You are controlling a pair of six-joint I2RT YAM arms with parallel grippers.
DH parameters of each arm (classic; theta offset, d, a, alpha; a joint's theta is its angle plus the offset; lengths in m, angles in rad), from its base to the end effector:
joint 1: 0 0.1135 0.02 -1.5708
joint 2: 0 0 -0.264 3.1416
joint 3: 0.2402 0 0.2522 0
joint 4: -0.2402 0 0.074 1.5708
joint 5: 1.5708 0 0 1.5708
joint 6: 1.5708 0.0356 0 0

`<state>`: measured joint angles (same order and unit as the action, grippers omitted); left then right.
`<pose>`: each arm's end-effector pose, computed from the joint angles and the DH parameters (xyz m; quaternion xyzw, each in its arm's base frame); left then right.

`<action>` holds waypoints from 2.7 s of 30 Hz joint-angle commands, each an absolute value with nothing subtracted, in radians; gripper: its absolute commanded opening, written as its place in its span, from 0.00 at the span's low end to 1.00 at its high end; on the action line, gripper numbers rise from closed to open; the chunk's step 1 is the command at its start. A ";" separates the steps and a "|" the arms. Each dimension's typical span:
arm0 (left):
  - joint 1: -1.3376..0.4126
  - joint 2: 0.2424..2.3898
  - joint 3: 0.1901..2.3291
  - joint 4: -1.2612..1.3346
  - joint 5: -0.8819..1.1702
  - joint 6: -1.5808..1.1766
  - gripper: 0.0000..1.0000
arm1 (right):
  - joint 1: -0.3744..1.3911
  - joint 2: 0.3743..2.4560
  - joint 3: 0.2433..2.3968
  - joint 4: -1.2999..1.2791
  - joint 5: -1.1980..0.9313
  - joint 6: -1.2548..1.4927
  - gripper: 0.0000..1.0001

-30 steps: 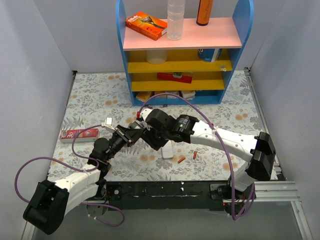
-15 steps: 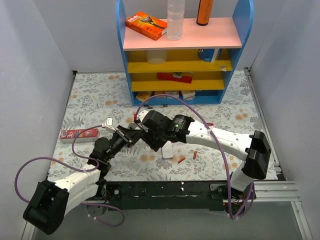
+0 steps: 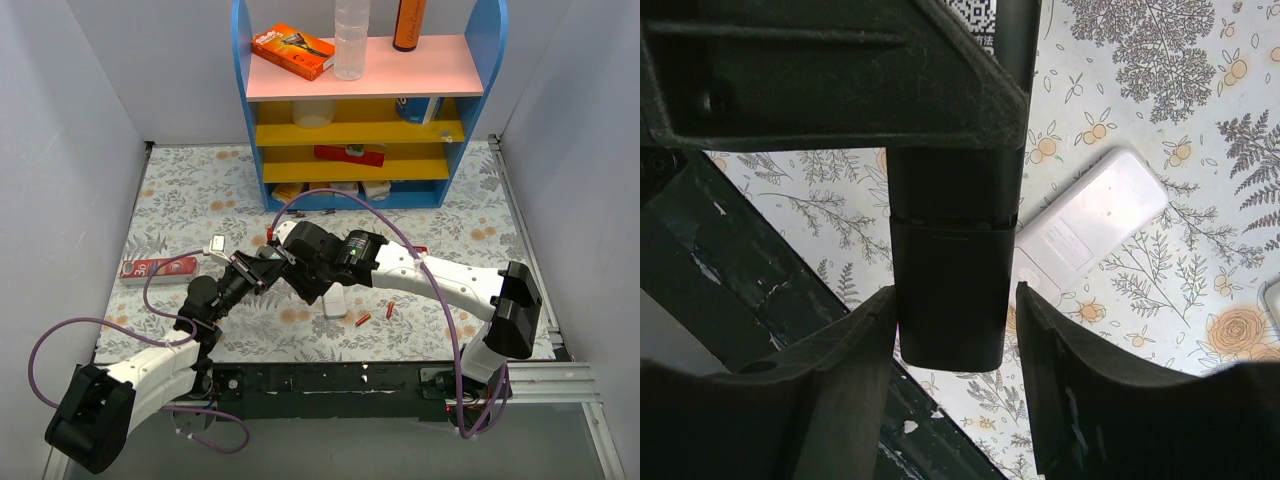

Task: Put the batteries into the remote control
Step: Load the battery cover into the remote control.

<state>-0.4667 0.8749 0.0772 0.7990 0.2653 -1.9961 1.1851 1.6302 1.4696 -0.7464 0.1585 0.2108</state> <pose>0.1504 -0.0862 0.1828 -0.4174 0.5702 -0.6925 0.1454 0.1385 0.3262 0.3111 -0.4184 0.8449 0.1514 0.2970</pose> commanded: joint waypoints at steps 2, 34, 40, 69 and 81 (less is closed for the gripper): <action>-0.468 0.856 0.075 0.859 0.264 -2.112 0.00 | 1.190 1.629 1.494 -0.732 0.173 0.219 0.58; -0.466 0.862 0.139 0.762 0.383 -2.106 0.00 | 1.189 1.299 1.365 -0.624 -0.156 -0.452 0.78; -0.466 0.859 0.176 0.729 0.426 -2.102 0.00 | 1.189 1.259 1.307 -0.653 -0.233 -0.652 0.75; -0.466 0.859 0.178 0.767 0.469 -2.148 0.00 | 1.220 1.402 1.347 -0.730 -0.207 -0.746 0.73; -0.466 0.847 0.176 0.790 0.476 -2.171 0.00 | 1.238 1.440 1.347 -0.733 -0.123 -0.742 0.74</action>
<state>-0.4667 0.8692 0.1471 0.7364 0.4583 -1.9968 1.2270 1.4181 1.3128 -0.7120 -0.1600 -0.7376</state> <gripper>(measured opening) 0.175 0.739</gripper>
